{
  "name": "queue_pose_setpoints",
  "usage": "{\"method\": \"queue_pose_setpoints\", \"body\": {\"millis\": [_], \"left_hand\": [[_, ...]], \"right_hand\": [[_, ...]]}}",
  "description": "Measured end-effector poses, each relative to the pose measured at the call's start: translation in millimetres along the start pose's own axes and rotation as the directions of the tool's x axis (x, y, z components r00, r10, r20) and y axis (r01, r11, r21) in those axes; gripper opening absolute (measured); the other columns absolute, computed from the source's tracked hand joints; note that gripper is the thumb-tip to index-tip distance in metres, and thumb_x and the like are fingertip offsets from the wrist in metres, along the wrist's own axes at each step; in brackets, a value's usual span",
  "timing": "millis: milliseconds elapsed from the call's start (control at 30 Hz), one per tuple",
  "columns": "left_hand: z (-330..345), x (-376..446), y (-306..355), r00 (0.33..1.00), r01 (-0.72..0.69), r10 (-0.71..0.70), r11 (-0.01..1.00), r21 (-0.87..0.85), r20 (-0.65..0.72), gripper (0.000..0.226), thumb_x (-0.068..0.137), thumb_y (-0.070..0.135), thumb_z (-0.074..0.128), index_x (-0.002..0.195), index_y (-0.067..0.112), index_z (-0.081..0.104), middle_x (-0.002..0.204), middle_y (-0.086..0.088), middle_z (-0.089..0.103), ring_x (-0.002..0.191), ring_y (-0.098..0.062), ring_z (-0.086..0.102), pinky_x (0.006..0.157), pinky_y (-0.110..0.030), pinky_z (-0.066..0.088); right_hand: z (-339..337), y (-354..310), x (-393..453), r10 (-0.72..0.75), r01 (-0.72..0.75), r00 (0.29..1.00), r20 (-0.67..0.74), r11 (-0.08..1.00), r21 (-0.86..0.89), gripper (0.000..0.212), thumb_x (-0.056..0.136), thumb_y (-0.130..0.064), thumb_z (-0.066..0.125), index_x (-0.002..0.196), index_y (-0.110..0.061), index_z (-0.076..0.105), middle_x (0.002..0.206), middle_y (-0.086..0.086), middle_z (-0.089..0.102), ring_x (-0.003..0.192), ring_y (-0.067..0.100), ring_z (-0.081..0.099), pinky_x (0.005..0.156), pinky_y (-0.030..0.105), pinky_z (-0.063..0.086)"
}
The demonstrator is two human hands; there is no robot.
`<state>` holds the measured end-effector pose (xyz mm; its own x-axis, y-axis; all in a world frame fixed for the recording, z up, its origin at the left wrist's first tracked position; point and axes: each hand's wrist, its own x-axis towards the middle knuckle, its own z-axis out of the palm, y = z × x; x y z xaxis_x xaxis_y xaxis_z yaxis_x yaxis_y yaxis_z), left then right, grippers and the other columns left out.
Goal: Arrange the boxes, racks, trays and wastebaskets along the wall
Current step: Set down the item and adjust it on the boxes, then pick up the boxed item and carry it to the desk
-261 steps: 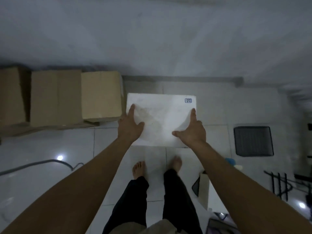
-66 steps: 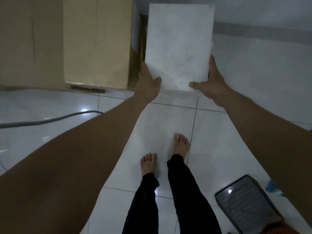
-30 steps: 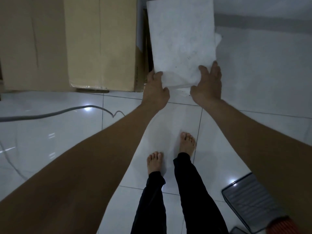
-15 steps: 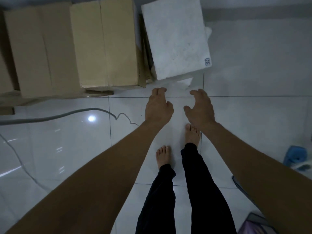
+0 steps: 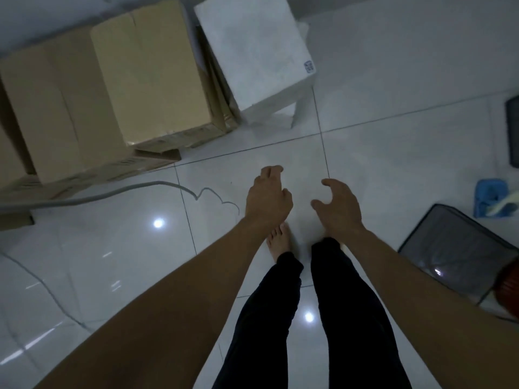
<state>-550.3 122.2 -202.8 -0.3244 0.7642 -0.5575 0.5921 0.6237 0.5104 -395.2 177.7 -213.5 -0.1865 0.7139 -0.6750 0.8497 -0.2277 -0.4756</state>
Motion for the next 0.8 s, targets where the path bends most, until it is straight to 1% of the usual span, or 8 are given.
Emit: {"method": "queue_pose_setpoints", "body": {"millis": [67, 167, 267, 367, 467, 567, 700, 800], "left_hand": [[10.5, -11.5, 9.9, 0.998, -0.032, 0.030, 0.998, 0.046, 0.047, 0.054, 0.093, 0.017, 0.052, 0.144, 0.012, 0.038, 0.146, -0.008, 0.039, 0.124, -0.028, 0.046, 0.099, -0.040, 0.042], [27.9, -23.7, 31.4, 0.991, -0.084, 0.073, 0.991, 0.101, 0.111, 0.054, 0.093, 0.017, 0.051, 0.145, 0.012, 0.036, 0.146, -0.008, 0.038, 0.126, -0.027, 0.044, 0.099, -0.039, 0.039], [47.6, -36.5, 60.7, 0.974, -0.171, 0.147, 0.977, 0.130, 0.171, 0.054, 0.094, 0.017, 0.050, 0.146, 0.011, 0.035, 0.147, -0.009, 0.038, 0.126, -0.028, 0.044, 0.100, -0.039, 0.039], [70.4, -54.0, 93.4, 0.952, -0.261, 0.228, 0.953, 0.152, 0.205, 0.054, 0.095, 0.017, 0.049, 0.147, 0.012, 0.034, 0.148, -0.008, 0.037, 0.127, -0.026, 0.043, 0.102, -0.038, 0.041], [97.8, -83.1, 127.4, 0.919, -0.358, 0.313, 0.917, 0.177, 0.239, 0.053, 0.096, 0.017, 0.049, 0.147, 0.013, 0.034, 0.148, -0.007, 0.037, 0.126, -0.026, 0.044, 0.100, -0.037, 0.041], [126.9, -123.7, 158.9, 0.879, -0.446, 0.388, 0.874, 0.191, 0.277, 0.053, 0.096, 0.018, 0.049, 0.147, 0.013, 0.034, 0.148, -0.005, 0.037, 0.126, -0.025, 0.044, 0.100, -0.036, 0.040], [163.2, -178.2, 196.0, 0.812, -0.557, 0.474, 0.804, 0.209, 0.339, 0.051, 0.096, 0.018, 0.050, 0.145, 0.012, 0.036, 0.147, -0.007, 0.037, 0.125, -0.026, 0.044, 0.095, -0.033, 0.037], [192.6, -212.6, 220.9, 0.757, -0.624, 0.519, 0.754, 0.205, 0.397, 0.051, 0.096, 0.017, 0.051, 0.144, 0.011, 0.037, 0.147, -0.009, 0.039, 0.124, -0.027, 0.045, 0.097, -0.035, 0.038]], "right_hand": [[-5.3, 17.6, -16.6, 0.048, -0.047, 0.999, -0.005, 0.997, 0.065, 0.056, 0.090, -0.025, 0.066, 0.142, -0.019, 0.046, 0.147, 0.002, 0.043, 0.132, 0.021, 0.045, 0.104, 0.025, 0.033], [-18.1, 48.2, -39.4, 0.131, -0.123, 0.991, -0.033, 0.977, 0.172, 0.053, 0.088, -0.028, 0.067, 0.138, -0.023, 0.049, 0.142, 0.001, 0.050, 0.126, 0.021, 0.051, 0.105, 0.035, 0.043], [-34.5, 84.4, -64.6, 0.191, -0.164, 0.979, -0.066, 0.943, 0.289, 0.052, 0.089, -0.026, 0.068, 0.137, -0.022, 0.051, 0.139, 0.001, 0.053, 0.123, 0.021, 0.052, 0.104, 0.039, 0.045], [-51.4, 123.1, -94.8, 0.235, -0.175, 0.965, -0.113, 0.906, 0.385, 0.051, 0.090, -0.025, 0.067, 0.138, -0.020, 0.050, 0.139, 0.002, 0.053, 0.120, 0.020, 0.053, 0.103, 0.035, 0.044], [-69.6, 164.0, -132.2, 0.304, -0.197, 0.942, -0.141, 0.843, 0.500, 0.050, 0.091, -0.025, 0.068, 0.138, -0.022, 0.051, 0.135, 0.001, 0.053, 0.116, 0.019, 0.054, 0.095, 0.027, 0.044], [-88.5, 205.9, -179.3, 0.378, -0.200, 0.906, -0.189, 0.777, 0.598, 0.048, 0.090, -0.024, 0.068, 0.136, -0.023, 0.052, 0.127, -0.002, 0.055, 0.111, 0.016, 0.056, 0.089, 0.022, 0.042], [-106.3, 260.3, -244.9, 0.475, -0.192, 0.845, -0.246, 0.698, 0.690, 0.046, 0.090, -0.025, 0.068, 0.134, -0.023, 0.054, 0.121, -0.005, 0.057, 0.103, 0.013, 0.056, 0.085, 0.022, 0.041], [-113.4, 301.1, -288.0, 0.534, -0.176, 0.798, -0.280, 0.650, 0.739, 0.042, 0.089, -0.023, 0.069, 0.130, -0.023, 0.056, 0.117, -0.004, 0.058, 0.098, 0.015, 0.058, 0.081, 0.024, 0.042]]}}
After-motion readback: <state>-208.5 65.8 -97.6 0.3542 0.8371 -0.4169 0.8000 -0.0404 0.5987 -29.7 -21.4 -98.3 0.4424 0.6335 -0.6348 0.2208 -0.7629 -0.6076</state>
